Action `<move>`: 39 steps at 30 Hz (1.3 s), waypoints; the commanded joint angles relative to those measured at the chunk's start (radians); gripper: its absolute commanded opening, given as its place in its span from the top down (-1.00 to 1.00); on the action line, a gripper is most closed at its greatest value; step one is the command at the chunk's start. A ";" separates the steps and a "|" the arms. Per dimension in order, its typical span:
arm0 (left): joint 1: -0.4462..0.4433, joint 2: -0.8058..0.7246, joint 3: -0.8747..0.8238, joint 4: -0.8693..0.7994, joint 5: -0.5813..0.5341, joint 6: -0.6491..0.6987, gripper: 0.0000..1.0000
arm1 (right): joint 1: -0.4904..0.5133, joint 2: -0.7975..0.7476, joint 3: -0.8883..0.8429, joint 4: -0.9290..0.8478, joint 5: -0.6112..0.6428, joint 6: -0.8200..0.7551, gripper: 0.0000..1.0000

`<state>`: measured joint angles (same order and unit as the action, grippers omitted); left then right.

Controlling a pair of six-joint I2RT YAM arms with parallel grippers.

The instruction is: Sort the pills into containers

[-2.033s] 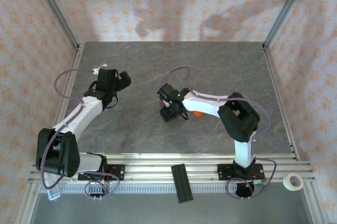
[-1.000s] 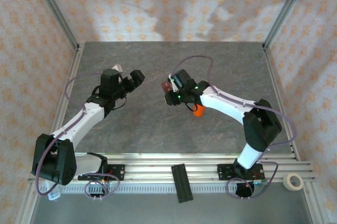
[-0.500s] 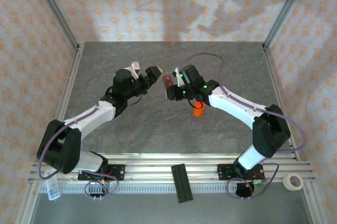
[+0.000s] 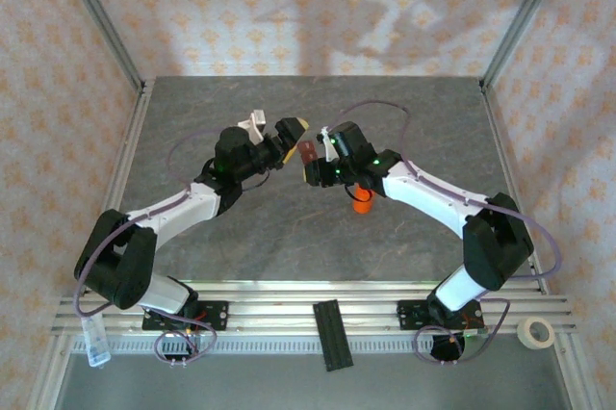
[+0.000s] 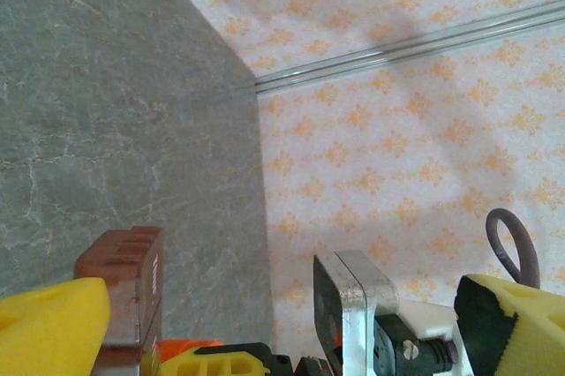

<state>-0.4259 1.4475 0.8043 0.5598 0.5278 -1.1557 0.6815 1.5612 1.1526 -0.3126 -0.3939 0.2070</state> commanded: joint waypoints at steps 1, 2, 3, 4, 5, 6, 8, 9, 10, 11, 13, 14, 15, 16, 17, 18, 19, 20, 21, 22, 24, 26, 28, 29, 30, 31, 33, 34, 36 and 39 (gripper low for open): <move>-0.013 0.012 0.031 0.049 0.013 -0.013 -0.99 | 0.000 -0.039 -0.008 0.026 -0.010 0.009 0.29; -0.016 0.015 0.032 0.051 0.013 -0.013 -0.99 | 0.000 -0.040 -0.010 0.027 -0.011 0.010 0.30; -0.017 0.018 0.033 0.051 0.012 -0.014 -0.99 | 0.001 -0.040 -0.010 0.028 -0.011 0.010 0.30; -0.019 0.021 0.035 0.049 0.012 -0.013 -0.99 | 0.000 -0.040 -0.010 0.029 -0.010 0.012 0.30; -0.020 0.023 0.035 0.051 0.013 -0.013 -0.99 | 0.000 -0.039 -0.010 0.028 -0.012 0.012 0.30; -0.021 0.025 0.036 0.052 0.011 -0.013 -0.99 | 0.000 -0.041 -0.011 0.029 -0.014 0.012 0.30; -0.023 0.029 0.039 0.057 0.011 -0.015 -0.99 | 0.001 -0.041 -0.010 0.029 -0.017 0.012 0.31; -0.024 0.032 0.042 0.058 0.012 -0.014 -0.99 | 0.000 -0.041 -0.011 0.029 -0.017 0.012 0.31; -0.026 0.034 0.044 0.057 0.011 -0.013 -0.99 | 0.000 -0.041 -0.012 0.030 -0.020 0.012 0.31; -0.026 0.035 0.044 0.057 0.011 -0.013 -0.99 | 0.000 -0.040 -0.011 0.030 -0.022 0.011 0.31; -0.028 0.039 0.048 0.058 0.011 -0.013 -0.99 | 0.000 -0.040 -0.012 0.028 -0.024 0.009 0.32; -0.028 0.042 0.051 0.060 0.011 -0.013 -0.99 | 0.000 -0.041 -0.014 0.028 -0.024 0.009 0.32; -0.030 0.043 0.054 0.060 0.012 -0.013 -0.99 | 0.000 -0.040 -0.015 0.028 -0.025 0.009 0.32; -0.031 0.046 0.058 0.060 0.014 -0.014 -0.99 | 0.000 -0.040 -0.017 0.028 -0.027 0.007 0.32; -0.032 0.048 0.061 0.057 0.015 -0.013 -0.99 | 0.000 -0.040 -0.017 0.027 -0.028 0.007 0.33; -0.034 0.050 0.065 0.057 0.015 -0.013 -0.99 | 0.000 -0.040 -0.019 0.027 -0.027 0.006 0.33; -0.036 0.053 0.070 0.057 0.016 -0.013 -0.99 | 0.000 -0.039 -0.020 0.028 -0.028 0.006 0.34; -0.037 0.054 0.074 0.056 0.015 -0.013 -0.99 | 0.000 -0.040 -0.021 0.028 -0.028 0.005 0.34; -0.040 0.056 0.078 0.056 0.017 -0.015 -0.99 | 0.000 -0.038 -0.021 0.029 -0.027 0.005 0.34; -0.043 0.058 0.081 0.056 0.018 -0.017 -0.99 | 0.000 -0.037 -0.022 0.029 -0.028 0.006 0.34; -0.050 0.063 0.089 0.058 0.017 -0.019 -0.99 | 0.000 -0.036 -0.022 0.029 -0.025 0.004 0.35; -0.057 0.065 0.096 0.057 0.017 -0.020 -0.99 | 0.000 -0.033 -0.022 0.030 -0.023 0.004 0.35; -0.063 0.069 0.103 0.055 0.017 -0.021 -0.99 | 0.000 -0.031 -0.019 0.029 -0.023 0.004 0.35; -0.067 0.071 0.106 0.055 0.017 -0.022 -0.99 | 0.000 -0.030 -0.019 0.030 -0.022 0.004 0.35; -0.069 0.073 0.111 0.055 0.017 -0.024 -0.99 | 0.000 -0.029 -0.018 0.029 -0.022 0.002 0.35; -0.071 0.075 0.114 0.058 0.018 -0.025 -0.99 | 0.001 -0.027 -0.016 0.030 -0.022 0.002 0.35; -0.076 0.078 0.123 0.059 0.020 -0.025 -0.99 | 0.000 -0.025 -0.013 0.029 -0.023 0.000 0.35; -0.077 0.079 0.129 0.055 0.020 -0.022 -0.99 | 0.000 -0.023 -0.013 0.030 -0.021 0.001 0.35; -0.078 0.068 0.133 0.032 0.007 -0.006 -0.99 | 0.000 -0.023 -0.011 0.029 -0.016 0.000 0.35; -0.078 0.022 0.138 -0.082 -0.059 0.061 -0.99 | 0.000 -0.026 -0.011 0.026 -0.002 0.000 0.36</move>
<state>-0.4976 1.5135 0.9108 0.5552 0.5125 -1.1584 0.6762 1.5562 1.1336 -0.3088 -0.4046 0.2165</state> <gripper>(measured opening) 0.994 0.348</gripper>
